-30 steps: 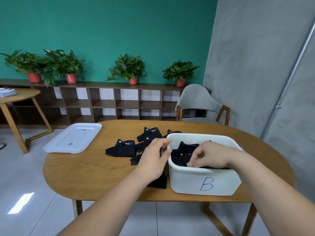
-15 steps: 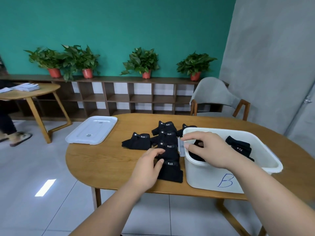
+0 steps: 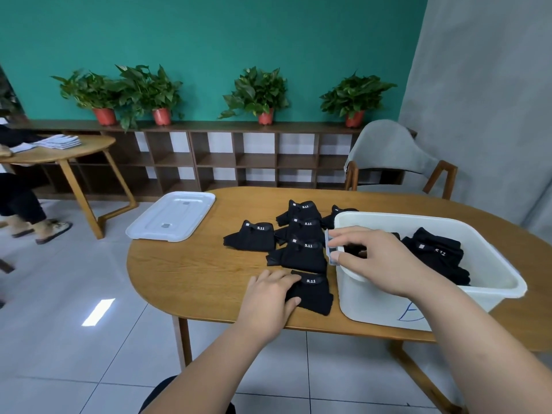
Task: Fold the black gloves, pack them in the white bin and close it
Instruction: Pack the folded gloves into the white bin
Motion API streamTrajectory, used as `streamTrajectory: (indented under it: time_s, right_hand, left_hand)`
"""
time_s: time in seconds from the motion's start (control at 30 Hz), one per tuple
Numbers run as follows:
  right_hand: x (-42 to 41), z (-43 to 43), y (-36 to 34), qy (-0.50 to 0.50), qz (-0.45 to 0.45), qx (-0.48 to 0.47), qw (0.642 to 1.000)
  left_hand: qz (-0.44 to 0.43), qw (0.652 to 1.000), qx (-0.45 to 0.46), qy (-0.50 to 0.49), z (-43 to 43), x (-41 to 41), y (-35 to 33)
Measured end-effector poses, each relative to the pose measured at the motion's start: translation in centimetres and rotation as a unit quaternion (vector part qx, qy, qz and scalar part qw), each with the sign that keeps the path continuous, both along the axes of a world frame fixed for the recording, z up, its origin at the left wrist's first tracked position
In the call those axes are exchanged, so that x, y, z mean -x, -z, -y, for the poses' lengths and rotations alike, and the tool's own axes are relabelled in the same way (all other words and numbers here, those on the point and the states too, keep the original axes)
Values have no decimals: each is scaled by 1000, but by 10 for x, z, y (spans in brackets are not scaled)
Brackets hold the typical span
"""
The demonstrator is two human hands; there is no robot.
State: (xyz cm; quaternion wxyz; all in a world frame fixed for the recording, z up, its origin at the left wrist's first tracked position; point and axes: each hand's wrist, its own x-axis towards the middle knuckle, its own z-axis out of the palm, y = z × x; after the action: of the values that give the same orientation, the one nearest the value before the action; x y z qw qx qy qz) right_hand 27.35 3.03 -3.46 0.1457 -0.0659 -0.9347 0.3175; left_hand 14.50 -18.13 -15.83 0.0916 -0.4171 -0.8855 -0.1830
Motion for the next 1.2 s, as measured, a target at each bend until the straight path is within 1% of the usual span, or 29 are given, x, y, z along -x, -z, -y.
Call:
streamTrajectory:
  time_s: [0.13,0.23,0.3,0.4,0.47,0.57,0.63,0.67,0.77,0.83,0.9,1.0,1.2]
  right_hand:
    - [-1,0,0,-3,3,-8,1000]
    - [-2,0,1,-3,4,-13,1000]
    - [-2,0,2,2,6,-11,1000]
    - [-3,0,1,9,10,-20,1000]
    - [-4,2,0,18,9,-15,1000]
    - [-5,6,-6,29,-18,26,999]
    - [-8,10,-14,44,-41,57,997]
    - [-10,13,-19,42,-49,87,994]
    - [-18,20,-35,5,-56,196,979]
    - [-22,23,-44,-9,-67,241,968]
    - [-27,22,-53,-1,-81,277,958]
    - [-35,15,-60,15,-93,290,952]
    - [-56,-17,-67,59,-89,260,960]
  left_hand:
    - [7,999,-31,-2,1,3,1]
    - [44,994,-97,-13,10,4,0]
    - [81,984,-157,-28,16,4,-6]
    - [114,964,-235,-45,22,3,-25]
    - [120,951,-282,-49,22,0,-42]
    - [101,937,-331,-43,17,-5,-68]
    - [75,937,-339,-31,10,-10,-84]
    - [60,938,-339,-23,6,-13,-91]
    - [-8,943,-332,8,-8,-23,-105]
    - [-51,946,-319,30,-20,-27,-108]
    - [-74,949,-303,48,-31,-30,-111]
    - [-61,953,-287,81,-44,-35,-117]
    - [21,953,-265,144,-62,-44,-127]
